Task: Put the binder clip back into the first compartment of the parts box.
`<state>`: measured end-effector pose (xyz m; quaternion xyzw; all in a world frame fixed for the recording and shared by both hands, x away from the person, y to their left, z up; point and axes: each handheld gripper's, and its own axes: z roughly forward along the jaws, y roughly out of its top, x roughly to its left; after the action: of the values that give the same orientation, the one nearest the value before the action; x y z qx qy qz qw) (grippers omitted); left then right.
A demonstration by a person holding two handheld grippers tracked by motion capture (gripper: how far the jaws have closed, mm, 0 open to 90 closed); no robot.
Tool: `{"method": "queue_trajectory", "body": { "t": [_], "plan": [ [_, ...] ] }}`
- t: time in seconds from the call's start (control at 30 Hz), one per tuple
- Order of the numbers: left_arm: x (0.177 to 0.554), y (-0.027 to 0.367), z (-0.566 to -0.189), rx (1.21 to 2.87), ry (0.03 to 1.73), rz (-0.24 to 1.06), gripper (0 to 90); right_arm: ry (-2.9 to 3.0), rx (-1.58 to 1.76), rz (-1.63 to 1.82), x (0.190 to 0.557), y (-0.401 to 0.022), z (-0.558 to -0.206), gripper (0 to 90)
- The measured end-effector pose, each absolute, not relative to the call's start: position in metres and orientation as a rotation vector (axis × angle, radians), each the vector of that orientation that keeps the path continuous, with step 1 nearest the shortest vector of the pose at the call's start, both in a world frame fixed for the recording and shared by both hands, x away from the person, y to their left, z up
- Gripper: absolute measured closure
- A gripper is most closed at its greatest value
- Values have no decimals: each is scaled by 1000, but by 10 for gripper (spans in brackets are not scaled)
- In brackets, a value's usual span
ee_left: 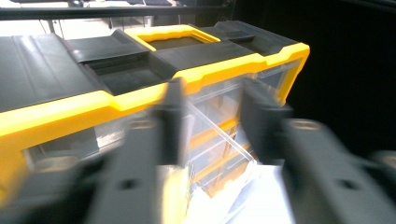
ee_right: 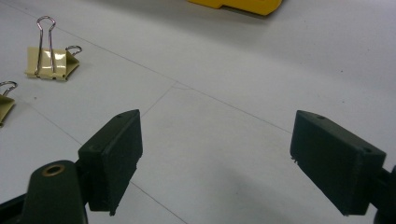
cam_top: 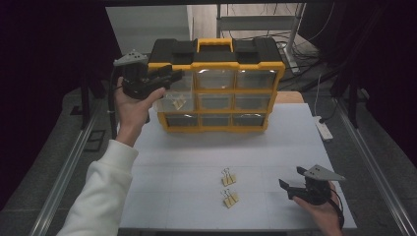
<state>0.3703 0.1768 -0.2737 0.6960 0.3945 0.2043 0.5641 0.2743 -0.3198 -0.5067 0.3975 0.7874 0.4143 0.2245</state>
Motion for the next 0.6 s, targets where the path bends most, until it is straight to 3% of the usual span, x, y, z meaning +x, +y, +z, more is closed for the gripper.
{"method": "queue_trajectory", "body": {
  "t": [0.07,0.2,0.6],
  "plan": [
    [366,174,-274,1641,898,454,383,2173,1098,1143,274,-320,-507,174],
    [358,168,-273,1695,854,397,239,2172,1099,1141,274,-320,-507,173],
    [315,164,-286,1736,744,349,194,2176,1100,1149,273,-319,-507,173]
  ]
}}
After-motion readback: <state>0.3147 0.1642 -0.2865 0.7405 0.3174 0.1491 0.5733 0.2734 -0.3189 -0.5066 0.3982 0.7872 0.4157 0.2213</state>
